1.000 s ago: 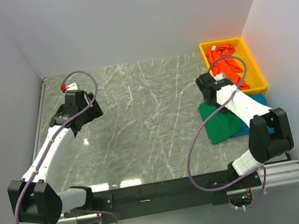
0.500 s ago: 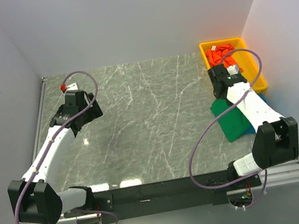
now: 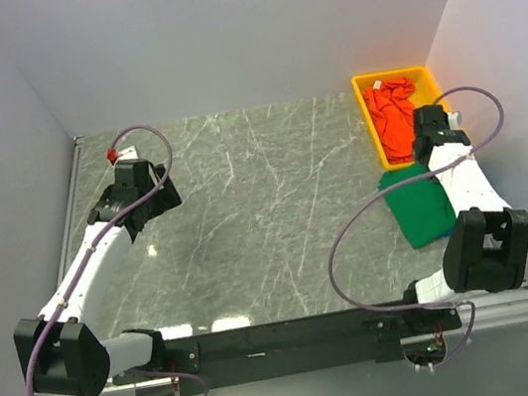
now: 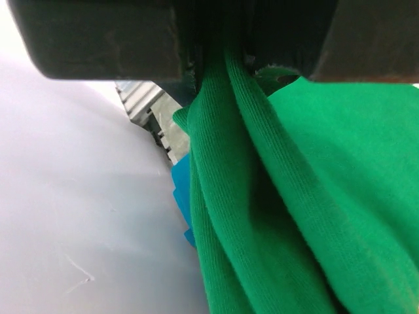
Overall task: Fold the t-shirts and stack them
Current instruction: Neatly place the folded tshirt to the corner
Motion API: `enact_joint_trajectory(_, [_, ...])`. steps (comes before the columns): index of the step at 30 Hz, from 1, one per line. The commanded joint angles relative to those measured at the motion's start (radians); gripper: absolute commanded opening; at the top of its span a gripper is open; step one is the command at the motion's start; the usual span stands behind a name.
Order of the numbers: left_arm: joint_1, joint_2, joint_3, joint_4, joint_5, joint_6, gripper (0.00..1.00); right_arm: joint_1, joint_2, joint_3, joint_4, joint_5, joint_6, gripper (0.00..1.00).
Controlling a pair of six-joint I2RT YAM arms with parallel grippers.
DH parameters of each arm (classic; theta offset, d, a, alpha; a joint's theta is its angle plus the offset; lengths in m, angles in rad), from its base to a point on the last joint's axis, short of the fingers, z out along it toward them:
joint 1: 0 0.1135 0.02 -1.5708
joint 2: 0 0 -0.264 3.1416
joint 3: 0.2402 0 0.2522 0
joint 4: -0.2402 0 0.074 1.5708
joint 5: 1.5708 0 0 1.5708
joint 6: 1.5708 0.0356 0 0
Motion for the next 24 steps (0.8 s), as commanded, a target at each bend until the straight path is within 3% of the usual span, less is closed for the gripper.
enact_joint_trajectory(1, [0.007, 0.009, 0.008, 0.015, -0.003, 0.012, 0.98, -0.056, 0.029, -0.031, 0.098, -0.033, -0.024, 0.00])
enact_joint_trajectory(9, [0.015, 0.035, 0.011, 0.012, 0.008, 0.010, 0.98, -0.131, 0.132, -0.037, 0.160, -0.045, -0.017, 0.00])
enact_joint_trajectory(24, [0.025, 0.075, 0.015, 0.006, 0.024, 0.010, 0.97, -0.147, 0.250, -0.009, 0.239, 0.100, -0.057, 0.02])
